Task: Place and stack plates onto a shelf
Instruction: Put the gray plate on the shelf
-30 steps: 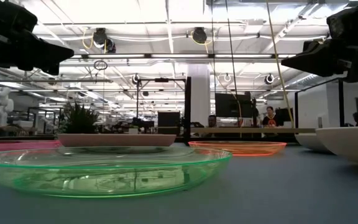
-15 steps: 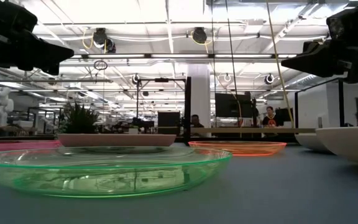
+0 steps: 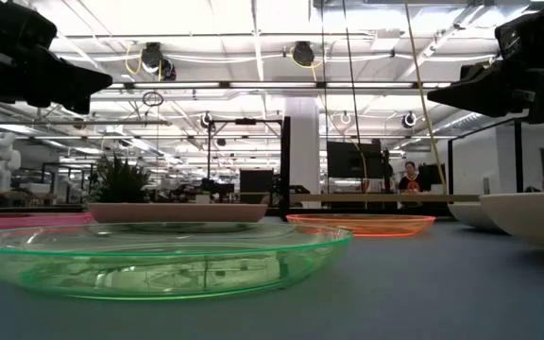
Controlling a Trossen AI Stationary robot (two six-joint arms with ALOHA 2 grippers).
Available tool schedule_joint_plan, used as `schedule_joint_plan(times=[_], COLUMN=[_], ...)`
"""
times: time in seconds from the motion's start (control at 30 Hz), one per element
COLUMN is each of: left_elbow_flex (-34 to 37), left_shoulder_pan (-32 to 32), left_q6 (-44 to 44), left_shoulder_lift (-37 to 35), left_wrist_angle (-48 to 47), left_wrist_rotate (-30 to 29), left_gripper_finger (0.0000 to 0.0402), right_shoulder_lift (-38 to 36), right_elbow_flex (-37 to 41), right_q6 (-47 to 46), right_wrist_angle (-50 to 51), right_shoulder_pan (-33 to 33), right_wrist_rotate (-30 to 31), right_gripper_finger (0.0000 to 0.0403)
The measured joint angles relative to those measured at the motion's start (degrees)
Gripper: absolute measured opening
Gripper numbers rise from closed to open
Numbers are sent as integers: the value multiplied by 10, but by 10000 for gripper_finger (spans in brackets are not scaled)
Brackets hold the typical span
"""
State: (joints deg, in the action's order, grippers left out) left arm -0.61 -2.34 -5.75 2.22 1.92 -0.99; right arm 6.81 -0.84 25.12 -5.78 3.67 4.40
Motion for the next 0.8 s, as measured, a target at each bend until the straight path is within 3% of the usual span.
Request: schedule_joint_plan(times=[0.53,0.7,0.8], left_elbow_flex=[0,0,0], left_shoulder_pan=[0,0,0], left_q6=[0,0,0], left_shoulder_lift=[0,0,0], left_wrist_angle=[0,0,0], left_wrist_rotate=[0,0,0], left_gripper_finger=[3,3,3], right_shoulder_lift=[5,7,15], right_elbow_flex=[0,-3,-21], right_q6=[-9,-59,-93], right_wrist_angle=[-4,-66,-46], right_shoulder_pan=[1,1,1], right_wrist_rotate=[-1,-14,-15], right_gripper_finger=[0,0,0])
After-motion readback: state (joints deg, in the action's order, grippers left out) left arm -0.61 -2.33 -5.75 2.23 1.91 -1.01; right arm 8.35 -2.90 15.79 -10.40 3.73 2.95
